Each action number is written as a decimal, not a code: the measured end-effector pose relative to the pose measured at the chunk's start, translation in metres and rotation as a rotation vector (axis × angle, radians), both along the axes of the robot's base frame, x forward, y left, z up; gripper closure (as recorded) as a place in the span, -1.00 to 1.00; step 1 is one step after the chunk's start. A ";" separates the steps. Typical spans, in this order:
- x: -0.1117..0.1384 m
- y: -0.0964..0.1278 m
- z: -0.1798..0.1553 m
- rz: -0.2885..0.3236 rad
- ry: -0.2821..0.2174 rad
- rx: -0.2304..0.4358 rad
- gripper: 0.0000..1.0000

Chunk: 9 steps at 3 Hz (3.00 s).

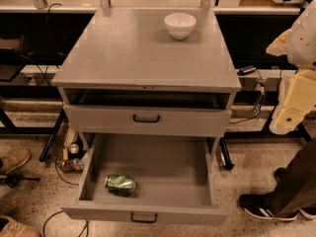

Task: Pick green can from middle drawer and place on counter

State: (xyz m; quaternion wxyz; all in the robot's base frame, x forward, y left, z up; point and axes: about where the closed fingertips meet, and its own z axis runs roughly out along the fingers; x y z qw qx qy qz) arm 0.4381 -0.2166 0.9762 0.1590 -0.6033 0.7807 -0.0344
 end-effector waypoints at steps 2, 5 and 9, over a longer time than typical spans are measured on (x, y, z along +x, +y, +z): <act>-0.001 0.021 -0.031 0.031 0.065 0.059 -1.00; -0.020 0.124 -0.145 0.167 0.241 0.249 -1.00; 0.019 0.160 -0.370 -0.037 0.307 0.556 -1.00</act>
Offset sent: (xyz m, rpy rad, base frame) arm -0.0045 0.0498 -0.0812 0.1495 0.1871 0.0799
